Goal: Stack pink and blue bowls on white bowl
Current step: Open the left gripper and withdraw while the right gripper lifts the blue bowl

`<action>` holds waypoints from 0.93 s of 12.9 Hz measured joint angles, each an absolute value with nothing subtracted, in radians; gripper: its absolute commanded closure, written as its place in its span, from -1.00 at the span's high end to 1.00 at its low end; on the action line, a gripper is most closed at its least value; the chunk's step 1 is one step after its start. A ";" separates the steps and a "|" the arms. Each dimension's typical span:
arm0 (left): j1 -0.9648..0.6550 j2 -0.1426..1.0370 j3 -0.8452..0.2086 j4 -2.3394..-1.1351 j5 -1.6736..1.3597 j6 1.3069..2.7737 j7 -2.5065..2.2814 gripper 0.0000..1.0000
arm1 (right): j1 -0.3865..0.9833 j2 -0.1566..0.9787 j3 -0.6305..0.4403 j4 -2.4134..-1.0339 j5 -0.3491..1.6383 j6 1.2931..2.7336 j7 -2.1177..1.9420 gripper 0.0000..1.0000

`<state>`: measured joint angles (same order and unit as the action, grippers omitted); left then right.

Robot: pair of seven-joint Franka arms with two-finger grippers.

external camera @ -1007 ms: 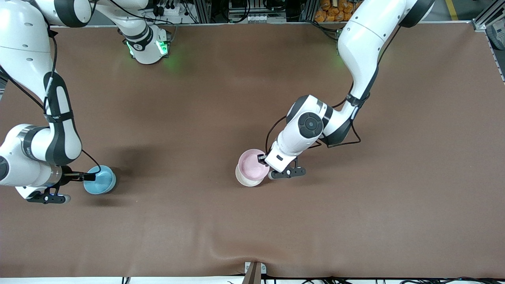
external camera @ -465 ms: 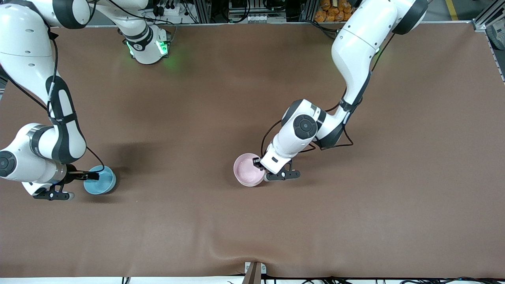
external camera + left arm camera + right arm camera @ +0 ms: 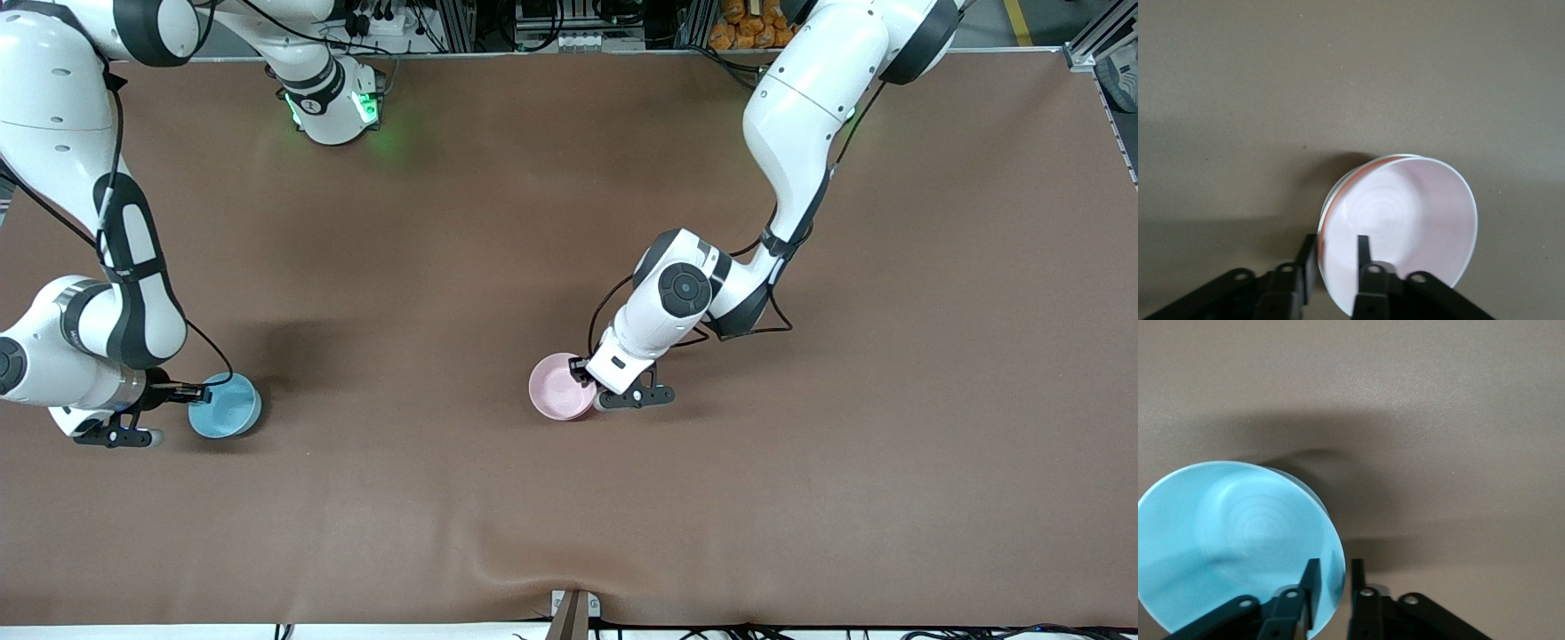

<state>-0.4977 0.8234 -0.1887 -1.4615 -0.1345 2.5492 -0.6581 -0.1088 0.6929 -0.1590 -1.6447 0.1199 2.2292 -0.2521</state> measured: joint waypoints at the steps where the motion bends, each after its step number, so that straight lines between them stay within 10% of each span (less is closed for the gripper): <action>1: -0.498 0.823 -0.189 -1.456 -0.133 2.549 -0.658 1.00 | -0.109 0.693 -0.158 -1.644 0.121 2.229 -0.252 -1.00; 12: -0.325 0.492 -0.177 -1.407 -0.017 1.944 -0.623 1.00 | 0.030 0.561 -0.133 -1.608 0.136 2.080 -0.149 -1.00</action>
